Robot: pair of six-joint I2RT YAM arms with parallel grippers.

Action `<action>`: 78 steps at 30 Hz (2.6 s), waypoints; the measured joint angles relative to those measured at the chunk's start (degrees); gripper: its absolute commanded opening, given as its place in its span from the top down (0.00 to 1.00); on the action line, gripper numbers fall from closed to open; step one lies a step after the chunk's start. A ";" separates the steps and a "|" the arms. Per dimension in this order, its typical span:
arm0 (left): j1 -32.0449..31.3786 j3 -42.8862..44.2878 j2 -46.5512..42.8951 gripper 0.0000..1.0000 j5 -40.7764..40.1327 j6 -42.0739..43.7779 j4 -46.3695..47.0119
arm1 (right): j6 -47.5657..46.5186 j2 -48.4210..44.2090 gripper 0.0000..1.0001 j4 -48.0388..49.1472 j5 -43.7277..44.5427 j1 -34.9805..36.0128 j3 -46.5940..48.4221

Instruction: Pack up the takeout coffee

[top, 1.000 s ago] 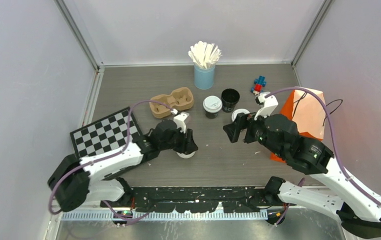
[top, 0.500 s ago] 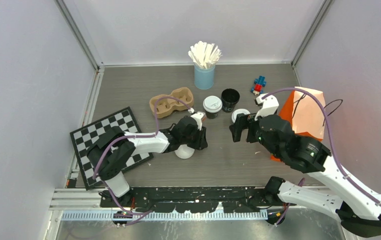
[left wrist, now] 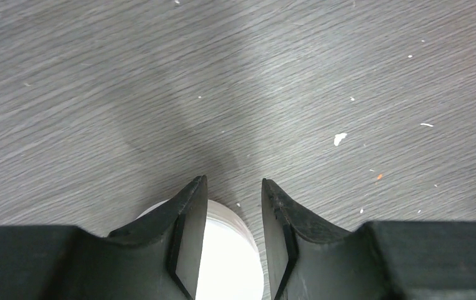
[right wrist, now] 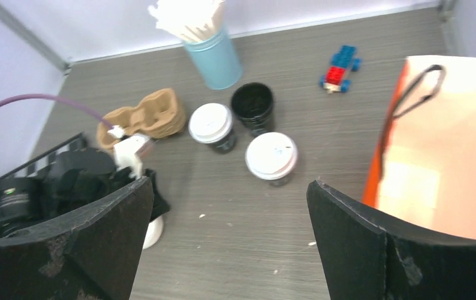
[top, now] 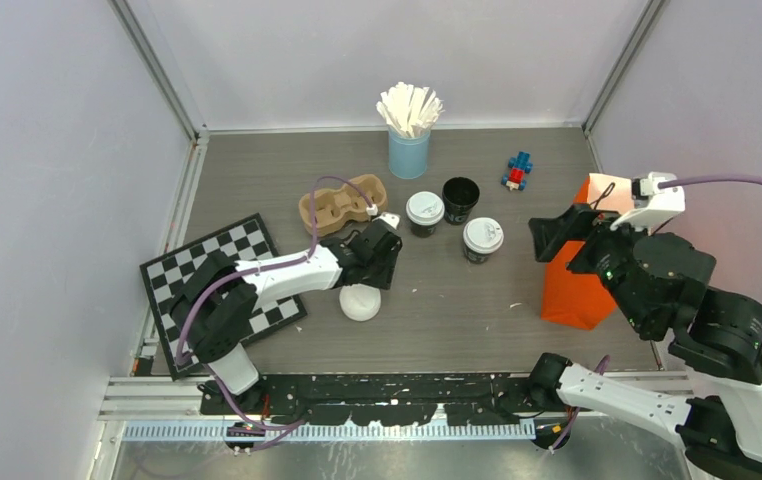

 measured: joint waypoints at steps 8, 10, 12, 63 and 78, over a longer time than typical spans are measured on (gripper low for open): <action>0.26 2.16 -0.52 0.58 0.52 2.84 -6.91 | 4.15 4.09 0.06 -8.96 8.48 0.00 2.84; 0.33 2.32 -0.76 0.60 2.23 3.06 -7.02 | 6.88 6.14 0.06 -11.32 9.84 0.00 2.84; 0.37 2.36 -1.05 0.61 4.28 3.02 -6.86 | 9.90 8.35 0.06 -14.21 11.63 0.00 2.84; 0.96 5.51 -21.24 0.56 15.23 2.49 -13.77 | -10.14 27.36 0.80 -3.08 -14.99 -51.01 -3.26; 0.96 3.06 -31.93 0.45 15.13 -1.09 -21.00 | -12.33 27.12 1.00 -11.30 -11.21 -51.41 14.73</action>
